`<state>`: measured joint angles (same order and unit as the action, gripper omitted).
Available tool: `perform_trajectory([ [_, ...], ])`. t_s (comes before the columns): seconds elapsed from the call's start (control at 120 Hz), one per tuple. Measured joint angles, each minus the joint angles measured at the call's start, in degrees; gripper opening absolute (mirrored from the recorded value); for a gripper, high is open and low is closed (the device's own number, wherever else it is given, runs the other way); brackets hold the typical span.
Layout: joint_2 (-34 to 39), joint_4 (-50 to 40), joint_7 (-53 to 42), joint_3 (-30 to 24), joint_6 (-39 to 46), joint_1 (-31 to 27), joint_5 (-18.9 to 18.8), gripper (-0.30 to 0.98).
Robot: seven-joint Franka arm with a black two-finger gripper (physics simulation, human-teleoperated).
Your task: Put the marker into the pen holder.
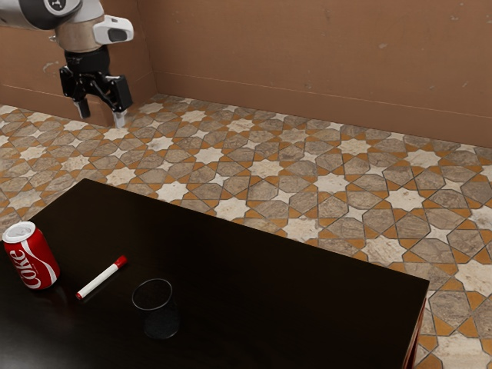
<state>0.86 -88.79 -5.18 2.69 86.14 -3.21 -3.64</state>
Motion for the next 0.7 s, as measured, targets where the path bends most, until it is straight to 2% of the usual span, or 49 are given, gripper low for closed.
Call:
perform_trajectory([
  [0.492,-1.26,2.17,0.15,-1.20,0.01,-2.78,0.04,0.69],
  [0.617,-8.47,-4.91,0.67,-0.51,4.83,-0.53,-0.30,0.69],
  [0.7,-12.43,-13.64,0.40,-0.20,12.06,-2.87,-0.11,0.69],
])
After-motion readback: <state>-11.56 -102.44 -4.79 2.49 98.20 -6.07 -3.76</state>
